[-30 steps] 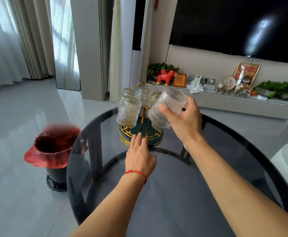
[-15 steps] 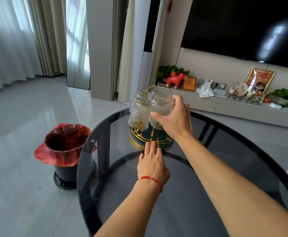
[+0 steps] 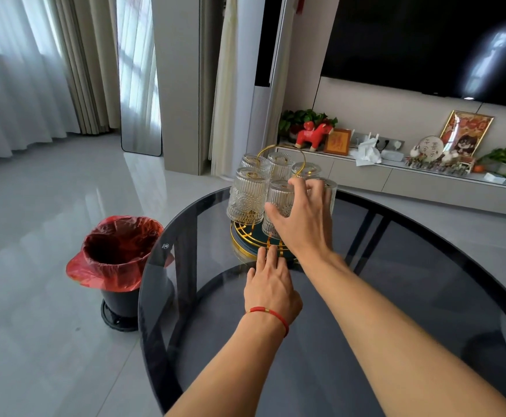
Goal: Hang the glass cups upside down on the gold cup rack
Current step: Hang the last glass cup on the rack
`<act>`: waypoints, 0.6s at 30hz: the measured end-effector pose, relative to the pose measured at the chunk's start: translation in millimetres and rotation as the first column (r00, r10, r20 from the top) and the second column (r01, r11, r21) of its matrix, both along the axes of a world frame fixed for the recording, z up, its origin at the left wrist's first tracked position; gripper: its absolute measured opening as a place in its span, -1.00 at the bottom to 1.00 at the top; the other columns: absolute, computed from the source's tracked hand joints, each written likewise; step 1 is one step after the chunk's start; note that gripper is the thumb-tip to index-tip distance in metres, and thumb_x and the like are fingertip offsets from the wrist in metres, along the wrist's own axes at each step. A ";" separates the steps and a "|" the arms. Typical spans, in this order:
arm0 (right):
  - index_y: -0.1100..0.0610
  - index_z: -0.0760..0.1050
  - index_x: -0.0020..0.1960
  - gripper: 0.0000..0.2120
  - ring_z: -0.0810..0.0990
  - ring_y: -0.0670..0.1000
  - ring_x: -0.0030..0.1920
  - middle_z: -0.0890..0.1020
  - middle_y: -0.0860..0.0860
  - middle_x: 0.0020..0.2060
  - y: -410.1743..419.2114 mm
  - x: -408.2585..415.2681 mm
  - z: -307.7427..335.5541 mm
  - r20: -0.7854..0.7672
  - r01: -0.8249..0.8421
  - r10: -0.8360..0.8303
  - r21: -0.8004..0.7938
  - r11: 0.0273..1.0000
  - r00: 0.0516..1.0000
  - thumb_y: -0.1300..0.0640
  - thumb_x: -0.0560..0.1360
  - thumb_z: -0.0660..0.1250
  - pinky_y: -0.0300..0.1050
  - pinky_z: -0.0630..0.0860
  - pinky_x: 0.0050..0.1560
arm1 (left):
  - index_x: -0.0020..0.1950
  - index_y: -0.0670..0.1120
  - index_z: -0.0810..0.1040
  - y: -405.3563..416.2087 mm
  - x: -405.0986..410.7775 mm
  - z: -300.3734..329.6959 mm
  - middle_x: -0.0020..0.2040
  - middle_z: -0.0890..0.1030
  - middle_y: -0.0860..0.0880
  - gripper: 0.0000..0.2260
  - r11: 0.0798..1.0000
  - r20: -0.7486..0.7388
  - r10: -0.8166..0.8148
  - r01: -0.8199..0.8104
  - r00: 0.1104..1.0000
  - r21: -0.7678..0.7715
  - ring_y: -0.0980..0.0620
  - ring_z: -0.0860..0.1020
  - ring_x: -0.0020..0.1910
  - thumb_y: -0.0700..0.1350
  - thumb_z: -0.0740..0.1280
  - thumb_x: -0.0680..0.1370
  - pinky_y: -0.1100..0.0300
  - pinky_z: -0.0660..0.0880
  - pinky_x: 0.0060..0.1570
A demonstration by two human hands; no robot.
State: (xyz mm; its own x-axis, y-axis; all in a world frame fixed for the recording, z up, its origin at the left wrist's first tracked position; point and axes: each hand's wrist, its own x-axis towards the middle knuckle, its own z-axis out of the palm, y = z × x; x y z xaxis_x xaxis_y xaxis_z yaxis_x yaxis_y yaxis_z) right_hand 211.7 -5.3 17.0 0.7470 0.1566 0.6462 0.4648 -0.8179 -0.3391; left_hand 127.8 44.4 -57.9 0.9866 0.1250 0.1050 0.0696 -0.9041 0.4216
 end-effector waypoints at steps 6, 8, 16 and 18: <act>0.10 0.49 0.34 -0.40 0.40 0.20 0.34 0.49 0.15 0.37 -2.2 3.6 -3.1 0.068 0.113 -0.104 -0.149 0.982 0.992 -0.31 0.50 0.35 0.18 0.42 0.23 | 0.59 -0.17 0.22 0.3 0.5 -1.3 0.64 0.16 -0.08 -0.35 1.000 -0.006 0.006 -0.006 1.000 0.020 -0.17 0.08 0.62 -0.10 0.32 0.52 -0.08 0.27 0.55; 0.09 0.45 0.38 -0.38 0.39 0.20 0.37 0.47 0.14 0.41 -1.2 2.7 -3.2 0.054 0.134 -0.126 -0.189 0.973 0.991 -0.32 0.52 0.31 0.18 0.40 0.24 | 0.63 -0.16 0.15 1.4 0.6 -3.0 0.68 0.06 -0.09 -0.32 1.000 -0.016 0.000 0.001 1.000 0.018 -0.18 -0.03 0.67 -0.10 0.32 0.55 -0.10 0.18 0.60; 0.04 0.33 0.55 -0.40 0.33 0.17 0.45 0.40 0.06 0.51 -40.8 -36.3 5.2 -0.027 -0.035 0.033 -0.090 0.995 0.999 -0.19 0.59 0.27 0.22 0.37 0.29 | 0.34 -0.14 0.48 3.8 -16.4 6.0 0.52 0.35 -0.09 -0.59 0.999 0.055 -0.043 0.042 0.998 0.027 -0.11 0.29 0.51 -0.13 0.30 0.49 0.05 0.42 0.41; 0.04 0.41 0.50 -0.49 0.38 0.15 0.40 0.47 0.04 0.44 -64.9 -65.0 4.7 -0.033 -0.105 0.104 -0.027 0.994 0.994 -0.10 0.59 0.30 0.20 0.37 0.27 | 0.26 -0.11 0.53 5.0 -28.1 19.9 0.33 0.53 -0.06 -0.66 1.000 0.072 -0.021 0.021 0.997 -0.002 -0.09 0.46 0.35 -0.14 0.30 0.48 0.06 0.53 0.20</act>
State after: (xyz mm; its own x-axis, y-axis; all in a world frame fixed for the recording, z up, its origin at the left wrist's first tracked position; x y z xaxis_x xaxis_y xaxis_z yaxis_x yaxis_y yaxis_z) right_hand 146.7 -70.1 21.7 0.7456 0.2528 0.6165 0.5377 -0.7748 -0.3325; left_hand 99.7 49.4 -38.0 0.9789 0.1051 0.1754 0.0204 -0.9038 0.4274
